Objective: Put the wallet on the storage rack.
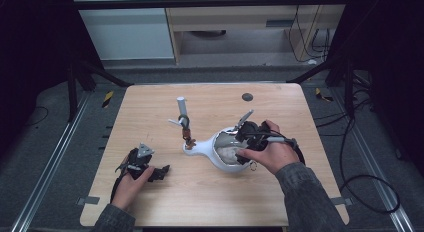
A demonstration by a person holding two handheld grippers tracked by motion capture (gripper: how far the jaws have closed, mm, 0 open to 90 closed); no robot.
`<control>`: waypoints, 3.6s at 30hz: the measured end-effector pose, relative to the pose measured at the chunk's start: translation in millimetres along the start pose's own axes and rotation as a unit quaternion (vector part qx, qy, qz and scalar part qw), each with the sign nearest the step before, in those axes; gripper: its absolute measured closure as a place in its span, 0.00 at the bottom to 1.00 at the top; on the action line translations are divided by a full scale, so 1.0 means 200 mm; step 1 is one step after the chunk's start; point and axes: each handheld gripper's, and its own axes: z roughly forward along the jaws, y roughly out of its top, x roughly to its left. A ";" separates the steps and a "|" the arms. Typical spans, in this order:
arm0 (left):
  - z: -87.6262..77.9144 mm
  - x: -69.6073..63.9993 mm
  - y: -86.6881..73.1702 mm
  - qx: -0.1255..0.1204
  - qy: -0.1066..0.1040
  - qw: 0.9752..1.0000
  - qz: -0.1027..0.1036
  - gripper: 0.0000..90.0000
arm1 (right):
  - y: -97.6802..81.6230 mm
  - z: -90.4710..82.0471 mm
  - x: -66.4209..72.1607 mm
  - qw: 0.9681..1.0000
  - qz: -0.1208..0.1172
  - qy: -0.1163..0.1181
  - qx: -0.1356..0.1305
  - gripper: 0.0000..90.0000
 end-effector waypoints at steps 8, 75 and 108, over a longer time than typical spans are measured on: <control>0.00 0.00 0.00 0.000 0.000 1.000 -0.002 0.00 | -0.04 -0.03 -0.04 0.999 0.016 -0.018 -0.035 0.07; 0.00 0.00 0.00 0.001 0.000 1.000 0.000 0.00 | -0.51 0.06 -0.38 0.973 0.193 -0.090 -0.091 0.07; 0.00 0.00 0.00 0.001 0.000 1.000 0.000 0.00 | -0.74 0.37 -0.42 0.956 0.270 -0.080 -0.085 0.07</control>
